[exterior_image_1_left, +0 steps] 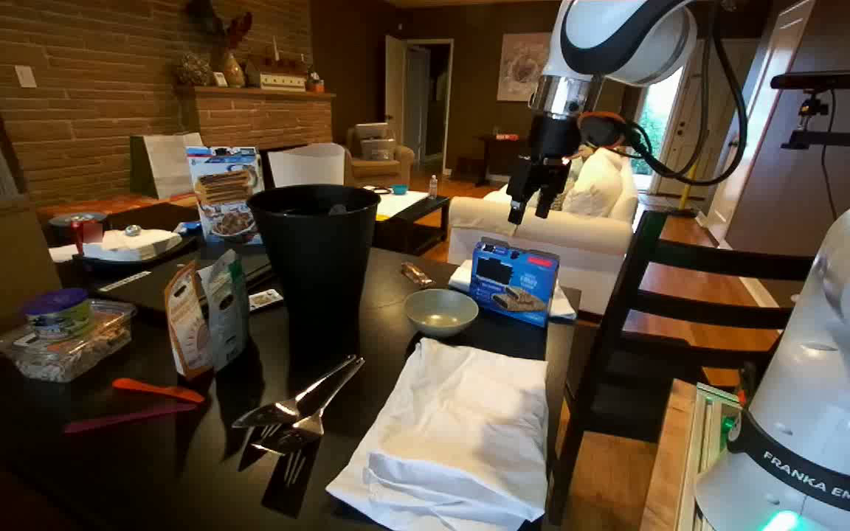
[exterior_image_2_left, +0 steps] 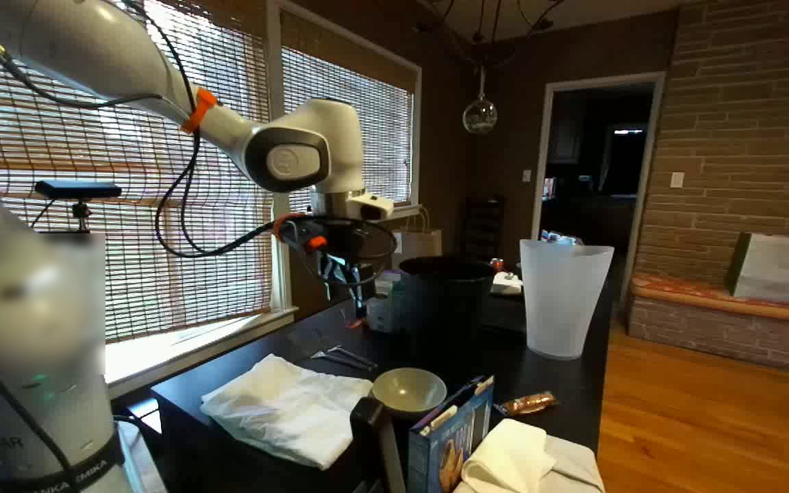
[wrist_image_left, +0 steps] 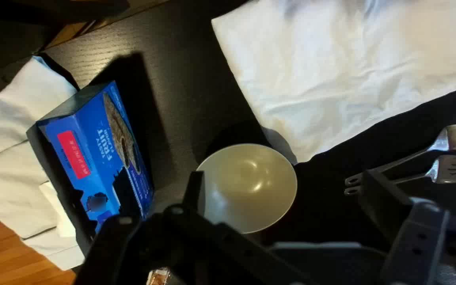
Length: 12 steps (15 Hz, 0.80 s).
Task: Pour the snack out of the blue box and into the bowl.
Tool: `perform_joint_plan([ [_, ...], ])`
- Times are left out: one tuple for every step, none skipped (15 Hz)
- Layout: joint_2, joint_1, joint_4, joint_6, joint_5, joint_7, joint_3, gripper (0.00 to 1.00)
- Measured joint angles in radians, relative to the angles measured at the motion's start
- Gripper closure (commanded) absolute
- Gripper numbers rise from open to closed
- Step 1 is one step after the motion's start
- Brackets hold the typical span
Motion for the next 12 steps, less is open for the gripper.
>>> perform_joint_plan([
  [0.000, 0.000, 0.000, 0.000, 0.000, 0.000, 0.000, 0.00],
  [0.000, 0.000, 0.000, 0.000, 0.000, 0.000, 0.000, 0.00],
  [0.000, 0.000, 0.000, 0.000, 0.000, 0.000, 0.000, 0.00],
  [0.000, 0.000, 0.000, 0.000, 0.000, 0.000, 0.000, 0.00],
  [0.000, 0.000, 0.000, 0.000, 0.000, 0.000, 0.000, 0.00],
  [0.000, 0.000, 0.000, 0.000, 0.000, 0.000, 0.000, 0.00],
  [0.000, 0.000, 0.000, 0.000, 0.000, 0.000, 0.000, 0.00],
  [0.000, 0.000, 0.000, 0.000, 0.000, 0.000, 0.000, 0.00],
  [0.000, 0.000, 0.000, 0.000, 0.000, 0.000, 0.000, 0.00],
  [0.000, 0.000, 0.000, 0.000, 0.000, 0.000, 0.000, 0.00],
  [0.003, -0.003, -0.002, 0.029, -0.012, 0.000, 0.004, 0.00],
  [0.011, -0.010, -0.008, 0.077, -0.034, 0.000, 0.008, 0.00],
])
